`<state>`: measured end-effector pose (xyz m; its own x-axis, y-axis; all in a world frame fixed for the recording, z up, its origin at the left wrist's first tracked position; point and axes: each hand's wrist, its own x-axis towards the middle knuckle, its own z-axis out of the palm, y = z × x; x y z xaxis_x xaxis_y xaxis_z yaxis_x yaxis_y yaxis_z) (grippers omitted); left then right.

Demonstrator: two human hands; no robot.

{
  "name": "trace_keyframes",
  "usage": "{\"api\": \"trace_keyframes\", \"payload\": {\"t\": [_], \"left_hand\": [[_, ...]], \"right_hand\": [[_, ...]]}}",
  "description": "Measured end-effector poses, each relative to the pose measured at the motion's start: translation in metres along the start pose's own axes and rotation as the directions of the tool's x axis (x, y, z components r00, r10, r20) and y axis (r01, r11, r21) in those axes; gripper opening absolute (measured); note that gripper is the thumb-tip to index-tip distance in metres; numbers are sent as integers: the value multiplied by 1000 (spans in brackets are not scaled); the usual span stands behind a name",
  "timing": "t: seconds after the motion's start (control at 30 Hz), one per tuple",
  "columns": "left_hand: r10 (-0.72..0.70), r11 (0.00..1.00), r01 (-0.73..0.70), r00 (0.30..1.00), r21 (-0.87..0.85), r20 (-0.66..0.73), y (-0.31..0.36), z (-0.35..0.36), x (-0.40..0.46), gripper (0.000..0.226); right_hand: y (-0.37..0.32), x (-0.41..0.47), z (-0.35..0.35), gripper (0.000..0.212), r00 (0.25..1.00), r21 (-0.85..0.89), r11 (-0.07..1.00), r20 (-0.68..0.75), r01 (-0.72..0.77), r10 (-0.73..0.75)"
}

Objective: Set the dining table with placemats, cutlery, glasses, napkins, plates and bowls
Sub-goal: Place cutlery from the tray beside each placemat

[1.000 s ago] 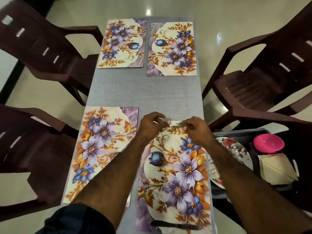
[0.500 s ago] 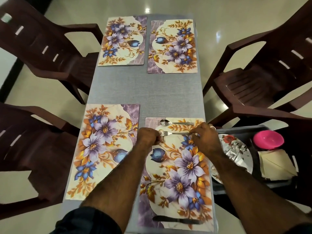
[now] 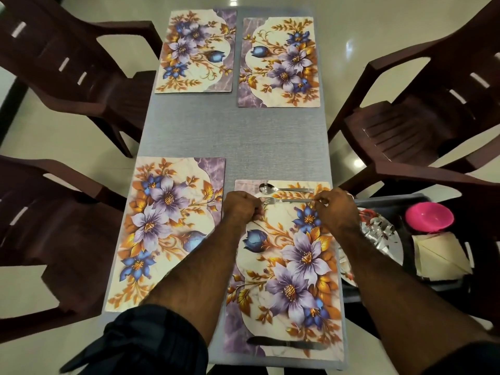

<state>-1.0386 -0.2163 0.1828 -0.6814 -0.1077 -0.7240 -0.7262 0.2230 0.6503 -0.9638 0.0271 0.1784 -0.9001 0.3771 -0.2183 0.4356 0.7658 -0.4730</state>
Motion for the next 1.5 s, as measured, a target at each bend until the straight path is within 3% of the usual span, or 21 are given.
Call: {"api": "trace_keyframes", "payload": {"t": [0.1, 0.27, 0.4, 0.53, 0.67, 0.77, 0.83, 0.93, 1.03, 1.17, 1.33, 1.4, 1.5], "left_hand": [[58, 998, -56, 997, 32, -49, 1, -7, -8, 33], [320, 928, -288, 941, 238, -109, -12, -9, -27, 37], [473, 825, -455, 880, 335, 30, -37, 38, -55, 30], [518, 736, -567, 824, 369, 231, -59, 118, -93, 24], [425, 803, -514, 849, 302, 315, -76, 214, -112, 17], [271, 820, -414, 889, 396, 368, -100, 278, -117, 14], [157, 764, -366, 905, 531, 396, -123, 305, -104, 23], [92, 601, -324, 936, 730, 339, -126, 335, -105, 24], [102, 451, -268, 963, 851, 249, -136, 355, -77, 27], [146, 296, -302, 952, 906, 269, -154, 376, -17, 37], [271, 129, -289, 930, 948, 247, -176, 402, 32, 43], [319, 92, -277, 918, 957, 235, -183, 411, 41, 40], [325, 113, -242, 926, 964, 194, -187, 416, 49, 30]], "right_hand": [[1, -9, -8, 20, 1000, 47, 999, 2, 4, -5], [23, -32, -37, 16, 998, 113, 994, 63, 9, -16], [86, -48, -43, 19, 998, 143, 989, -60, 28, -19], [170, -58, -48, 36, 994, 146, 984, -24, -100, 105], [255, -71, -63, 13, 976, 158, 964, 83, -214, 203], [323, -87, -65, 14, 957, 113, 962, 186, -247, 224], [352, -95, -66, 22, 941, 108, 954, 229, -278, 249], [376, -93, -60, 14, 932, 106, 957, 279, -269, 231], [382, -82, -35, 9, 932, 88, 976, 326, -197, 159], [384, -59, 6, 17, 937, 131, 986, 347, -101, 50], [387, -31, 45, 10, 972, 24, 999, 236, -21, 15], [390, -23, 55, 11, 975, -21, 999, 218, -31, 35], [393, -14, 62, 15, 975, -32, 997, 210, -67, 73]]}}
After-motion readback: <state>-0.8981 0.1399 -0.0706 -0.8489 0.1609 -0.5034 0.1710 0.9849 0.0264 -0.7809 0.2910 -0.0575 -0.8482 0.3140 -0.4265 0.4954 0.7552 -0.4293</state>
